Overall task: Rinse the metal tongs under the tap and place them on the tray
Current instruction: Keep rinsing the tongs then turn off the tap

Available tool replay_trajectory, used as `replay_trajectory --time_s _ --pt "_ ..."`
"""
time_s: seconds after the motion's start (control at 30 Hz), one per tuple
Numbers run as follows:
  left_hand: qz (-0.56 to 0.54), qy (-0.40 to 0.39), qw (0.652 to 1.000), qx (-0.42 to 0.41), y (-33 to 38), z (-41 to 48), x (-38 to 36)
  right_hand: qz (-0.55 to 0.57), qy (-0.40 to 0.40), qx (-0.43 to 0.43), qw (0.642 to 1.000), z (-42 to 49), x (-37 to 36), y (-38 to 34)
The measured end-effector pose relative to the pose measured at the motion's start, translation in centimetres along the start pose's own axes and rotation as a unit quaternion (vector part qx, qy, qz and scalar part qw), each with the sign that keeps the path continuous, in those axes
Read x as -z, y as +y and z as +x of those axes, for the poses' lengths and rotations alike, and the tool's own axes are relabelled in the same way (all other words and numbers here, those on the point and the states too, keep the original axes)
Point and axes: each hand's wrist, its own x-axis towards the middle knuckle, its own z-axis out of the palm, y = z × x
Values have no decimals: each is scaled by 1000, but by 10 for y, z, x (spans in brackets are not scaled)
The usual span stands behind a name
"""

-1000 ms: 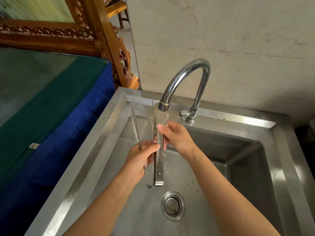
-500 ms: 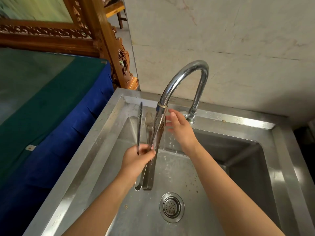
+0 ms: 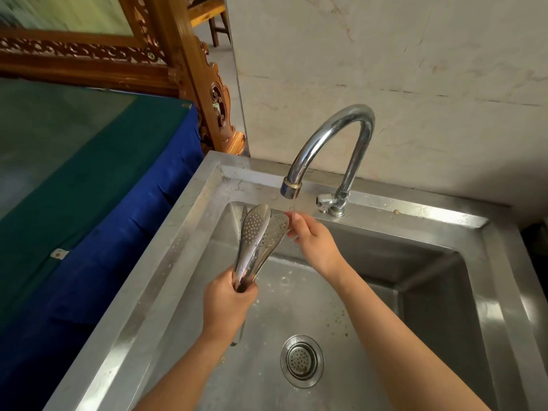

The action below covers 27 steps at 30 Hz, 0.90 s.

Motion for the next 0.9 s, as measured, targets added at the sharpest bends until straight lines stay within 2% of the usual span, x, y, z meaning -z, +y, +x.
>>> replay_trajectory --time_s 0.1,0.27,0.4,0.53,0.73,0.9 --pt "-11 -2 1000 3 1 -1 0 -31 15 -1 999 -3 -4 7" --pt "-4 -23 1000 -2 1 -5 -3 17 61 -25 998 -7 3 17" --pt "1 -26 1000 -1 -1 -9 -4 12 53 -41 998 -10 6 21" --pt "3 -21 1000 -8 0 -10 -6 -2 35 -21 999 -12 4 19" --pt "-2 -40 999 5 0 -12 -5 -77 17 16 997 -4 0 11" --pt "-62 -99 992 52 2 -16 -4 -141 32 20 989 6 3 3"
